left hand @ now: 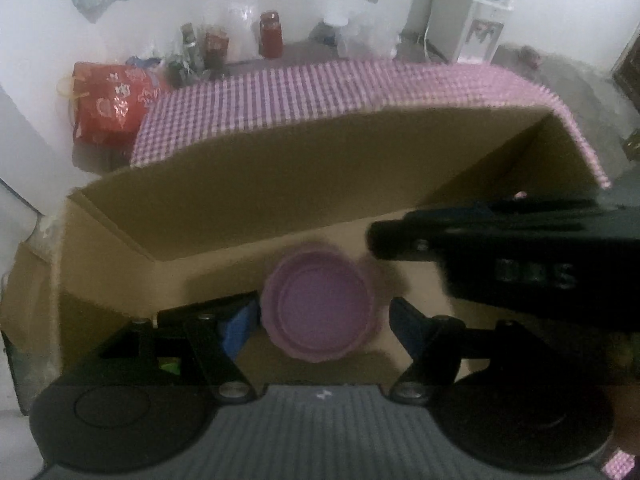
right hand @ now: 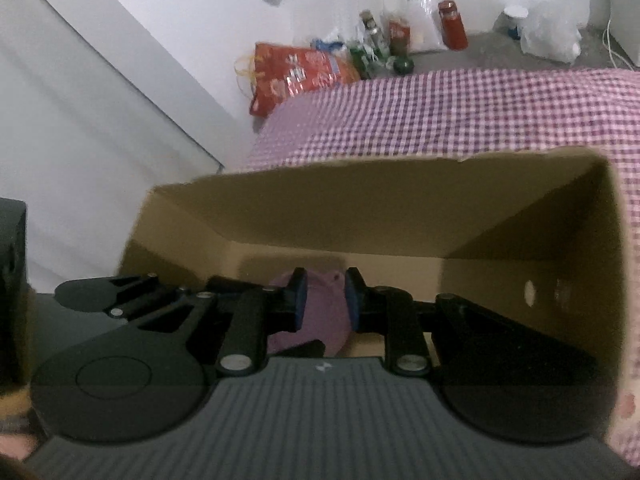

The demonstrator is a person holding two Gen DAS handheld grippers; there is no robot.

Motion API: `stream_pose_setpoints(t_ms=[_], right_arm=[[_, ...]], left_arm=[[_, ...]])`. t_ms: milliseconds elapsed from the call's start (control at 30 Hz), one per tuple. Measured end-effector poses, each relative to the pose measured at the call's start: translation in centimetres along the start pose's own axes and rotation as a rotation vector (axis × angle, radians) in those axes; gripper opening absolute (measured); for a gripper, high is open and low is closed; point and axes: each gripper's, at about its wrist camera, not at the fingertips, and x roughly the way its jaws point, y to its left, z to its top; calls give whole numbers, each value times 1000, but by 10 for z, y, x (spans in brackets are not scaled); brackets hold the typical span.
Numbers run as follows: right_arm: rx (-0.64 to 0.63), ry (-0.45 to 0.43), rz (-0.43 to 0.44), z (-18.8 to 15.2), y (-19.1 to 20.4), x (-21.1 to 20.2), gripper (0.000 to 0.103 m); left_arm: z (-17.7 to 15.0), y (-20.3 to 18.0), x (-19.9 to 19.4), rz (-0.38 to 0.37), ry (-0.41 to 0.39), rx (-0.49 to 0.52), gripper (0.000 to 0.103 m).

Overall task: Organize rigid objects
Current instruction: 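Carry the pink bowl with the right gripper and drop it into the box, then move the right gripper to the white charger plug and grasp it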

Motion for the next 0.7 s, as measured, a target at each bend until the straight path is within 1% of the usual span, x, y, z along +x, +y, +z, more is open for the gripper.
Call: stream_pose_setpoints(t_ms=[167,333,467,533,633,700], right_arm=[[-10,-88,56,-19,6,-64,21],[-45,-194,122,-63,20,-147,23],[-66,-268,162,-114,32,-203,25],[-67,-302,174,-144,33,-226,27],[-49,-342,182,-189,27,-248,29],[-22,-351,180,-218,21,-252,31]], left_arm=[[-14,3,-46,-52,-77,-19,74],[-45,4,-111,-114,-186,-4,76],[-85,0,-168,-145,-303,26,78],[-111,-3,-188,-135,-354,45,79],[-154,-9,-201,-135,-409,52,79],[-183,-10,-200,-144,-437,58,79]])
